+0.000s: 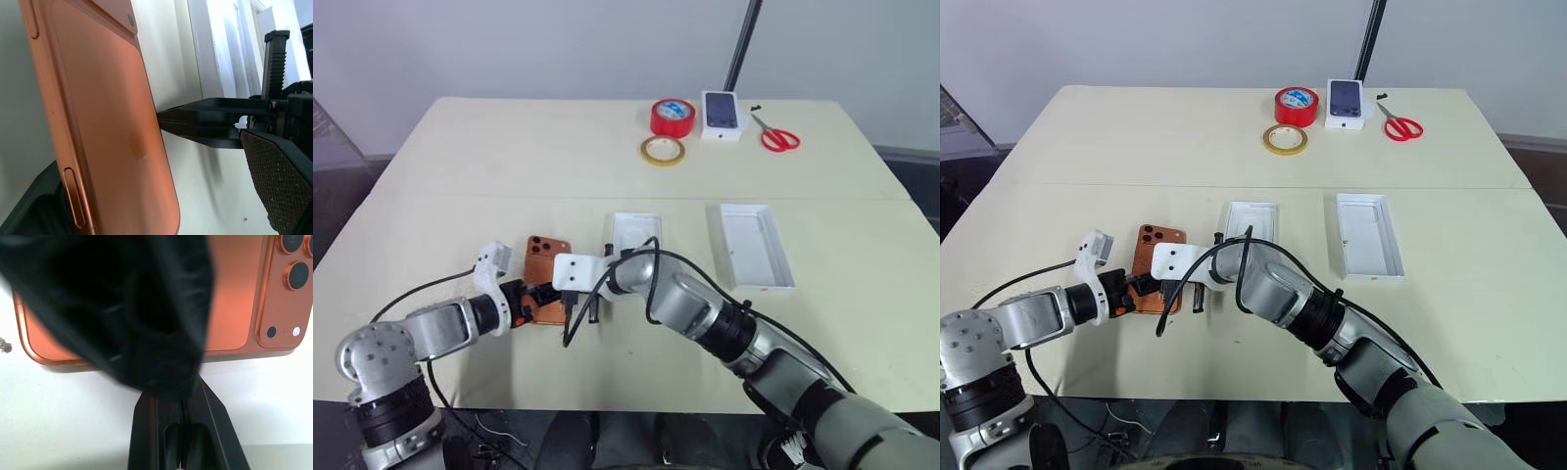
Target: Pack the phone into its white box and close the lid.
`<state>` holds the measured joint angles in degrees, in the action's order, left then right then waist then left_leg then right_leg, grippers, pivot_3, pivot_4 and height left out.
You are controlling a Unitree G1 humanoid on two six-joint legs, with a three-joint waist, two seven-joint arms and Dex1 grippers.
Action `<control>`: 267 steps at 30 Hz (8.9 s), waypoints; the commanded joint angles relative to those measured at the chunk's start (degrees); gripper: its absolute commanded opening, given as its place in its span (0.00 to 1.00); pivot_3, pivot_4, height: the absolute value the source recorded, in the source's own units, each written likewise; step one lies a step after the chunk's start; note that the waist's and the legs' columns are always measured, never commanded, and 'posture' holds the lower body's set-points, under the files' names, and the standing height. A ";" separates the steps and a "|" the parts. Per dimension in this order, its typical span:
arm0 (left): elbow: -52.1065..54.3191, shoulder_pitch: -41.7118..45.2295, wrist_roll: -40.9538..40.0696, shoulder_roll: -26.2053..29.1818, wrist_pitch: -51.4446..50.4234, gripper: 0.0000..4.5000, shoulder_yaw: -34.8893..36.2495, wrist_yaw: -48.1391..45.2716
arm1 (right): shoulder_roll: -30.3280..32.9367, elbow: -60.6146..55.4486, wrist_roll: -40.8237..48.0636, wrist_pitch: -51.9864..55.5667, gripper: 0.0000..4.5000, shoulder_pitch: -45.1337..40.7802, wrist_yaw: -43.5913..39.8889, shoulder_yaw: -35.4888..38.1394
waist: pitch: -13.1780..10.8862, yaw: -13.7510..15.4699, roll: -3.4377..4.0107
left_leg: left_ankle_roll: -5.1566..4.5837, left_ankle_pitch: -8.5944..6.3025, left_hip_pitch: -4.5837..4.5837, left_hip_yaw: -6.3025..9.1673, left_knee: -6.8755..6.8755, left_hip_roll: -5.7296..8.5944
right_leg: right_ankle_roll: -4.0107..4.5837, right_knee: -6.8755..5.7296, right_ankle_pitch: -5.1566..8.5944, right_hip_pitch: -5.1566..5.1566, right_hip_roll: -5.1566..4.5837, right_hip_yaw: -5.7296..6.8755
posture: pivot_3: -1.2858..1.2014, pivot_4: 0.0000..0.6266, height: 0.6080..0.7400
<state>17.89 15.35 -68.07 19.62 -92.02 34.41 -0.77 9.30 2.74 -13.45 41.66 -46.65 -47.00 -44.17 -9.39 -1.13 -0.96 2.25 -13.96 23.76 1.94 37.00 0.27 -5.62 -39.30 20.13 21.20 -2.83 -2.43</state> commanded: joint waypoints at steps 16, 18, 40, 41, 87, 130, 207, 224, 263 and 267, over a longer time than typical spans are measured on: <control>-8.03 0.22 -13.70 0.47 3.85 0.01 8.83 9.94 | -0.21 -1.51 -1.01 -1.07 0.00 0.20 1.22 1.74 | -0.03 -0.07 -0.06 | 0.03 0.00 0.01 0.00 -0.03 -0.02 | 0.00 0.02 0.00 0.05 0.00 -0.02 | 0.52 0.24 0.83; -9.04 -0.66 -17.45 1.51 6.18 0.01 8.37 12.15 | 0.46 -3.40 -0.94 -1.09 0.00 0.16 1.77 3.29 | -0.06 -0.03 -0.11 | 0.03 0.00 0.04 0.00 -0.05 -0.02 | 0.00 0.02 0.00 0.10 -0.01 -0.04 | 0.52 0.24 0.83; -19.24 17.62 -18.29 -10.70 31.62 0.01 -23.18 21.77 | 24.70 -23.33 20.43 7.50 0.00 12.63 -0.60 42.67 | -0.24 -0.05 -0.29 | -0.02 0.02 0.67 -0.02 0.10 -0.08 | -0.01 0.16 -0.01 0.22 0.15 -0.05 | 0.52 0.24 0.83; -19.83 17.76 -17.54 -10.84 31.34 0.01 -23.70 21.41 | 25.08 -23.51 20.73 7.72 0.00 12.83 -0.11 42.94 | -0.26 -0.19 -0.26 | -0.02 0.02 0.67 -0.05 0.09 -0.10 | -0.01 0.14 -0.01 0.25 0.18 -0.05 | 0.52 0.24 0.83; -11.51 19.22 27.13 9.63 33.23 0.00 -47.26 -10.43 | 23.77 -15.66 11.53 7.19 0.00 11.24 9.41 20.56 | -0.35 0.40 -0.22 | 0.18 0.14 0.69 -0.04 0.10 -0.07 | -0.01 0.15 0.00 0.22 0.14 -0.06 | 0.52 0.24 0.83; -17.95 27.46 43.70 -14.22 28.62 0.00 -49.42 -24.87 | 48.72 -28.04 17.88 10.05 0.30 30.03 -3.43 42.50 | -0.40 1.71 -0.13 | -0.09 -0.01 0.68 -0.01 0.26 -0.03 | -0.04 0.17 0.00 0.05 0.15 0.03 | 0.52 0.24 0.83; -12.36 13.84 54.09 -9.35 68.00 0.00 -51.72 -39.19 | 48.29 -14.44 104.95 29.79 0.69 13.75 62.70 50.67 | -0.53 0.40 0.16 | -0.31 -0.10 0.80 -0.19 0.28 -0.20 | -0.02 0.12 0.00 0.20 0.27 -0.12 | 0.52 0.24 0.83; -11.64 13.99 52.69 -9.37 60.39 0.00 -47.13 -34.77 | 51.54 -24.41 58.34 18.29 0.01 17.83 33.66 38.00 | -0.54 0.45 0.16 | -0.31 -0.10 0.79 -0.17 0.34 -0.17 | -0.03 0.11 0.00 0.19 0.22 -0.12 | 0.52 0.24 0.83; -16.37 20.42 55.95 -11.46 55.29 0.00 -55.68 -42.76 | 41.01 -31.59 40.42 25.31 0.01 22.77 21.39 40.35 | -0.53 0.55 0.16 | -0.29 -0.09 0.76 -0.12 0.39 -0.10 | -0.04 0.09 -0.01 0.12 0.16 -0.07 | 0.52 0.24 0.83; -16.54 20.71 56.00 -11.74 55.31 0.00 -55.71 -42.89 | 41.24 -33.07 40.66 26.61 0.01 23.76 20.72 41.07 | -0.53 0.52 0.16 | -0.29 -0.09 0.76 -0.12 0.40 -0.10 | -0.04 0.09 -0.01 0.11 0.17 -0.07 | 0.52 0.24 0.83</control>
<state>-1.32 34.60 -11.40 9.57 -37.27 -20.05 -43.26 50.82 -26.48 25.61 68.25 -23.05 -23.99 -2.78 -9.93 -0.61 -0.80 1.96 -14.05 24.51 1.82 37.39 0.16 -5.66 -39.21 20.12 21.31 -2.66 -2.50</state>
